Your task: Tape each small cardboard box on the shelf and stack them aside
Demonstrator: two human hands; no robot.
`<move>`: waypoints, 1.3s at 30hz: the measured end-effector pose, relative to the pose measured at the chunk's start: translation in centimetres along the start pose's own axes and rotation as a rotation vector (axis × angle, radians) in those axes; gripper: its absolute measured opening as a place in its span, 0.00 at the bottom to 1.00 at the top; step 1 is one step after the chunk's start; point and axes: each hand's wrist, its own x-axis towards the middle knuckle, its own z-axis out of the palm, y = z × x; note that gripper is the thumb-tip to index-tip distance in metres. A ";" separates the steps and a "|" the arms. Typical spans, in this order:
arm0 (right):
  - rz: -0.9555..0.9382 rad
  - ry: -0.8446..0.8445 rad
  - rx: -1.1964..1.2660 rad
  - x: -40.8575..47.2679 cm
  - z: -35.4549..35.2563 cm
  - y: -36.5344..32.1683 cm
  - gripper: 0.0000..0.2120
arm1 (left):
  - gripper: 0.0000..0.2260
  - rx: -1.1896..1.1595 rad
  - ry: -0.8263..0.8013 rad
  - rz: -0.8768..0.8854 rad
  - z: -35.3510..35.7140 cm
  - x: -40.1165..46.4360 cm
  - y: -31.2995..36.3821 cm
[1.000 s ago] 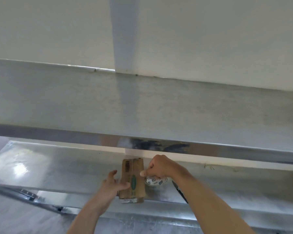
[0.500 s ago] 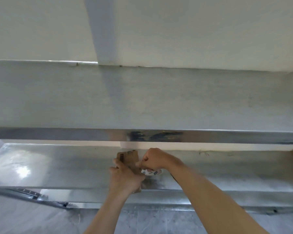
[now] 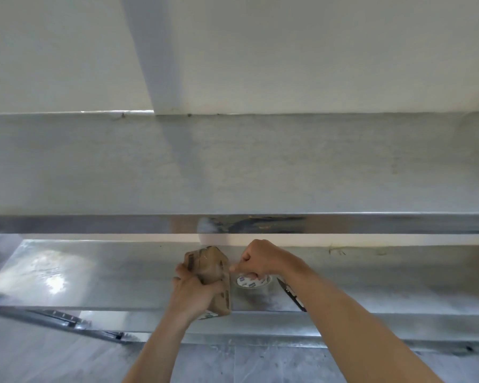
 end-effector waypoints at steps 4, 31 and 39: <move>0.019 0.033 -0.039 -0.2 -0.6 0.8 0.24 | 0.41 -0.228 -0.032 -0.001 -0.8 -0.1 -1.0; 0.121 0.117 -0.148 -0.4 -0.2 3.5 0.24 | 0.38 -0.734 -0.322 -0.150 1.4 0.4 -2.6; 0.090 0.127 -0.129 -0.1 0.9 2.4 0.25 | 0.37 0.041 -0.064 0.061 -0.8 0.1 -1.8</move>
